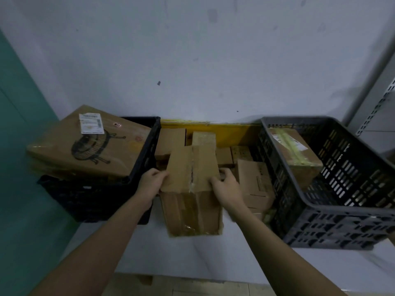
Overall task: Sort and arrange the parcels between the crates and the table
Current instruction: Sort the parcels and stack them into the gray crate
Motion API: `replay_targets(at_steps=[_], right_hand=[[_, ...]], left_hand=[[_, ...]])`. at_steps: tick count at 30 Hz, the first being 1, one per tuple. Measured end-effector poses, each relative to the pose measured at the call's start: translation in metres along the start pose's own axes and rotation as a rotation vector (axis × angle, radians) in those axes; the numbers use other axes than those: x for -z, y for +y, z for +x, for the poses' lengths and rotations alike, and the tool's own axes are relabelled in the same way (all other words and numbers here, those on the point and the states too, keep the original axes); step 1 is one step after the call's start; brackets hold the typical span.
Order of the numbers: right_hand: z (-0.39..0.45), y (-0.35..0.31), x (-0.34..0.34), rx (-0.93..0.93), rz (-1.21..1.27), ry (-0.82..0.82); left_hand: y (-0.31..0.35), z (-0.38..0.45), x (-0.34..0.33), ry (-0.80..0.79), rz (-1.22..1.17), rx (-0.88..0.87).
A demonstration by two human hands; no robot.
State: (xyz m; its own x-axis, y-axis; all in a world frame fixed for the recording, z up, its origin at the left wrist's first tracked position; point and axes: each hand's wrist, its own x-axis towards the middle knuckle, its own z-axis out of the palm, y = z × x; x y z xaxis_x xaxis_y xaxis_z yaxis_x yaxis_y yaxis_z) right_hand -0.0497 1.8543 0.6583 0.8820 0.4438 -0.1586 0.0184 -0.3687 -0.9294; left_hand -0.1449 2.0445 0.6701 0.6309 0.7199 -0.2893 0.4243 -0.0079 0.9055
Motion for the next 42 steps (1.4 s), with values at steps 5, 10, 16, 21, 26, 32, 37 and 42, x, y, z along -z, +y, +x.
replay_targets(at_steps=[5, 10, 16, 21, 26, 32, 37, 42], right_hand=[[-0.006, -0.053, 0.009, 0.183, 0.049, 0.065], [-0.006, -0.076, 0.020, 0.416, 0.124, 0.021], [0.004, -0.055, 0.026, 0.587, -0.082, -0.044], [-0.006, -0.060, 0.044, 0.393, 0.136, -0.236], [-0.003, -0.043, 0.053, 0.159, 0.328, -0.360], [-0.004, -0.038, 0.059, 0.155, 0.491, -0.347], [-0.007, -0.043, 0.069, 0.365, 0.249, -0.325], [-0.008, -0.056, 0.066, 0.456, 0.073, -0.395]], left_hand=[[0.057, -0.008, 0.027, -0.016, -0.188, -0.131], [0.091, -0.017, 0.044, -0.069, -0.388, -0.212], [0.106, -0.013, 0.057, -0.176, -0.567, -0.098], [0.104, -0.015, 0.064, -0.407, -0.458, -0.032], [0.086, -0.020, 0.063, -0.634, -0.351, -0.140], [0.075, -0.026, 0.060, -0.852, -0.324, -0.312], [0.087, -0.028, 0.062, -0.700, -0.425, -0.120], [0.080, -0.029, 0.039, -0.506, -0.359, -0.165]])
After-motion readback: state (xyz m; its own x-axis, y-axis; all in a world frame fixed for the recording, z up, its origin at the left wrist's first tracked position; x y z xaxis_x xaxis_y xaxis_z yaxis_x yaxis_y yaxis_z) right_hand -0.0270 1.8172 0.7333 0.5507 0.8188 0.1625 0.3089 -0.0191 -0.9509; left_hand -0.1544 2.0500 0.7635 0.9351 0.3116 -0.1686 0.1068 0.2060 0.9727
